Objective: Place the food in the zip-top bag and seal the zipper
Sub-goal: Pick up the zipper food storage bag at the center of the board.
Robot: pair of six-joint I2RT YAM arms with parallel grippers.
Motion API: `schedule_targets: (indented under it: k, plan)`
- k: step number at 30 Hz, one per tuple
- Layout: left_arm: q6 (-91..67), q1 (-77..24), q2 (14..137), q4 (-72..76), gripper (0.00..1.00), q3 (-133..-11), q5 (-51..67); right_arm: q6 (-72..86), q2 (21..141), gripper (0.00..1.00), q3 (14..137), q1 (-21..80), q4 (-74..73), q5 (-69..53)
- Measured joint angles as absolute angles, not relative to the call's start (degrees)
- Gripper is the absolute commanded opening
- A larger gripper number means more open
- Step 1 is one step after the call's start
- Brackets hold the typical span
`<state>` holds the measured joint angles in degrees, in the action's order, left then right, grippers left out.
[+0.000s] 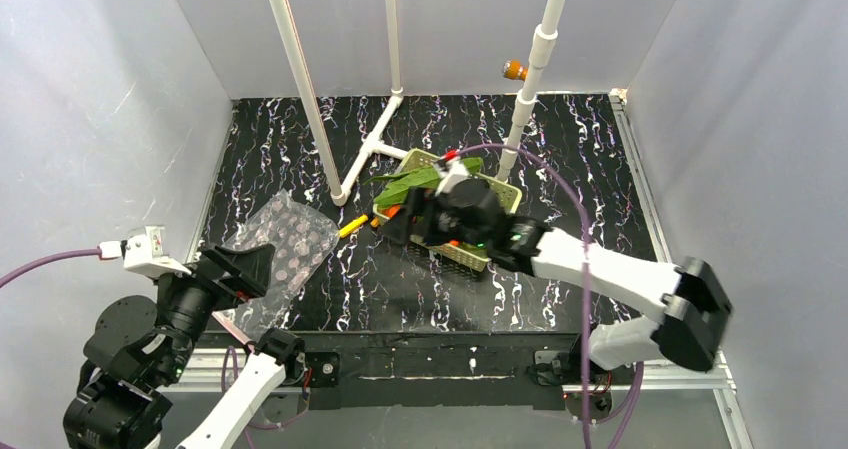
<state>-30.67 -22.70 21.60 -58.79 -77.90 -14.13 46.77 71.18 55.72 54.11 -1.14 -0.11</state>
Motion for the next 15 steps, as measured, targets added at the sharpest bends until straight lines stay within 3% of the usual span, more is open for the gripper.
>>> schedule_targets:
  k: [8,15]
  plan:
    - [-29.19,-22.70,22.92,-65.36,0.99,-84.16,-14.09,62.72,93.36,1.00,63.33,71.18,7.92,12.08]
    - [-28.77,-22.70,26.66,-70.53,1.00,-92.61,-14.17,71.66,107.11,1.00,71.81,72.66,9.10,14.73]
